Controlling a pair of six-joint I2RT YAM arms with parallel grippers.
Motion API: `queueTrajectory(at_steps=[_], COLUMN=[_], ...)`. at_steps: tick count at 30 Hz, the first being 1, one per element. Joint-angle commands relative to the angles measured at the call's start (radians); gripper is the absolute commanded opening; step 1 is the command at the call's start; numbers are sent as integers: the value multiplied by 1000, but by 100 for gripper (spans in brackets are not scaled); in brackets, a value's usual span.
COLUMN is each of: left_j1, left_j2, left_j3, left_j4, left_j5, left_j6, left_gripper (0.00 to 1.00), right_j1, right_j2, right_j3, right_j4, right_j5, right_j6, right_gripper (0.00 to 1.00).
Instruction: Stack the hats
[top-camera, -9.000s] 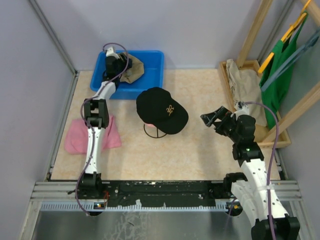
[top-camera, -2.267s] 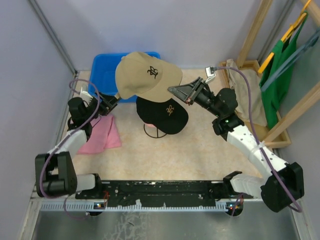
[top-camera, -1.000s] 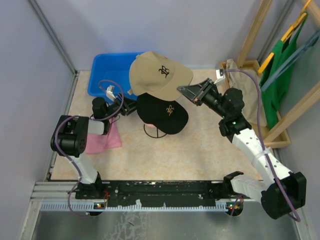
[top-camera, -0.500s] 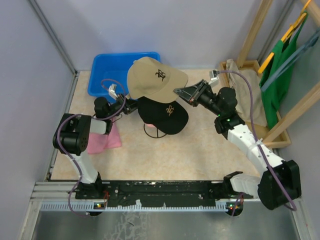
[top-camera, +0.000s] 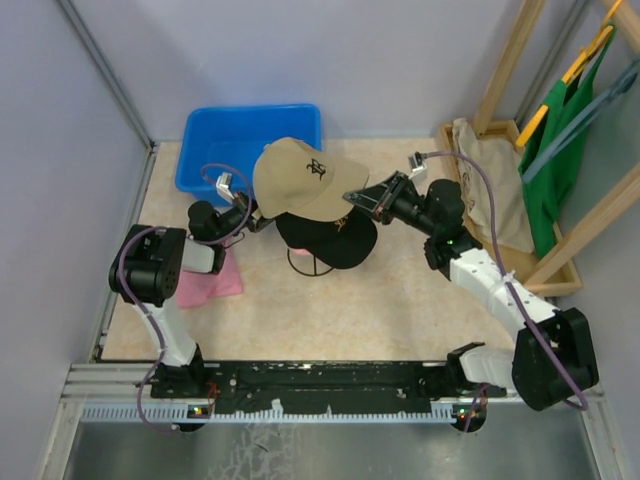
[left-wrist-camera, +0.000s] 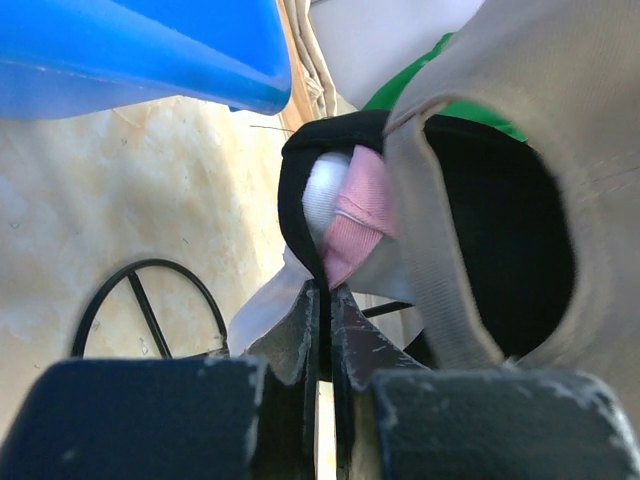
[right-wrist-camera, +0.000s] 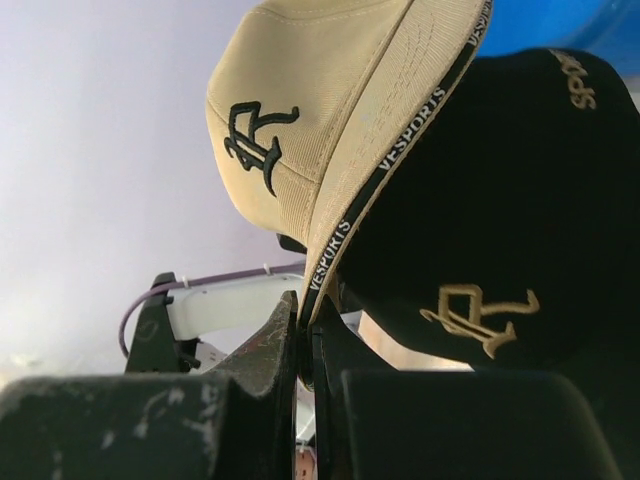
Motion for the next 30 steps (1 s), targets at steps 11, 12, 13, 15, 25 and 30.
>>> queueTrajectory(at_steps=[11, 12, 13, 15, 25, 30], left_j1=[-3, -3, -3, -3, -3, -3], left_j2=[53, 54, 56, 61, 75, 85], left_j3=[-30, -30, -32, -37, -54, -62], left_j4=[137, 139, 140, 148, 172, 186], left_j5=[25, 25, 25, 26, 30, 31], left_j6=[-51, -51, -53, -55, -62, -67], left_gripper=[0, 0, 0, 0, 0, 0], right_j1=[-58, -64, -70, -81, -102, -115], right_j2=[-140, -150, -160, -180, -221, -187], right_j3=[-129, -141, -155, -183, -365, -379], right_j4=[-66, -70, -75, -81, -4, 30], right_j5=[-33, -35, -35, -38, -45, -62], right_j6=[-49, -51, -53, -56, -35, -40], right_gripper=[0, 0, 0, 0, 0, 0])
